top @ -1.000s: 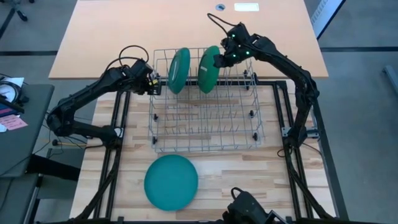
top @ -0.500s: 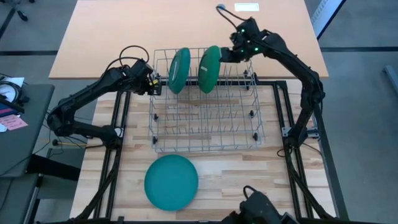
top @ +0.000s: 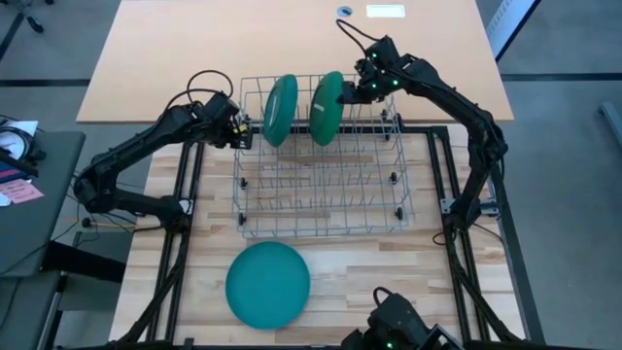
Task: Sort dishes
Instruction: Put the green plate in the dish rack
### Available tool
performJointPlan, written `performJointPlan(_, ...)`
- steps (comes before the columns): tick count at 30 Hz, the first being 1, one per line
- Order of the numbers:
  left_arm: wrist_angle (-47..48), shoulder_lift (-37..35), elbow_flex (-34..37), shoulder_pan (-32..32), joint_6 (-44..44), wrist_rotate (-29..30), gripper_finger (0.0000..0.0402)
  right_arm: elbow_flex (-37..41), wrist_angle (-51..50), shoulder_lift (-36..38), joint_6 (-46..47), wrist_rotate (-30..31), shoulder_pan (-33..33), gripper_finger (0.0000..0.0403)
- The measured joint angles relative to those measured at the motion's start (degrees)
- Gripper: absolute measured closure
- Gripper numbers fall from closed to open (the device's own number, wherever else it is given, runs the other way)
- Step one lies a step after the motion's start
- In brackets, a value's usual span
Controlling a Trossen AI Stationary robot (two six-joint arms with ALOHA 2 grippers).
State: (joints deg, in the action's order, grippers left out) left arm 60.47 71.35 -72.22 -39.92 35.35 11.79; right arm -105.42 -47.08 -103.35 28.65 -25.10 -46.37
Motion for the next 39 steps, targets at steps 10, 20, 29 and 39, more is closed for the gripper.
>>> performJointPlan(10, -0.02, 0.0, 0.02, -0.02, 0.5, 0.06, 0.0255, 1.7, 3.41, -0.03, 0.44, 0.74, 0.0, 0.0358)
performJointPlan(20, -0.03, 0.0, 0.02, -0.02, -0.37, 0.2, 0.0255, 1.75, 8.18, -0.07, 3.14, -0.67, 0.01, 0.0397)
performJointPlan(29, 0.0, 0.0, 0.02, -0.04, -0.29, 0.09, 0.0255, 1.77, 10.32, 1.47, 6.45, -3.36, -0.71, 0.0402)
performJointPlan(39, 0.02, 0.0, 0.02, -0.04, -0.25, 0.06, 0.0255, 1.7, 11.91, 5.55, 8.89, -5.1, -1.4, 0.0403)
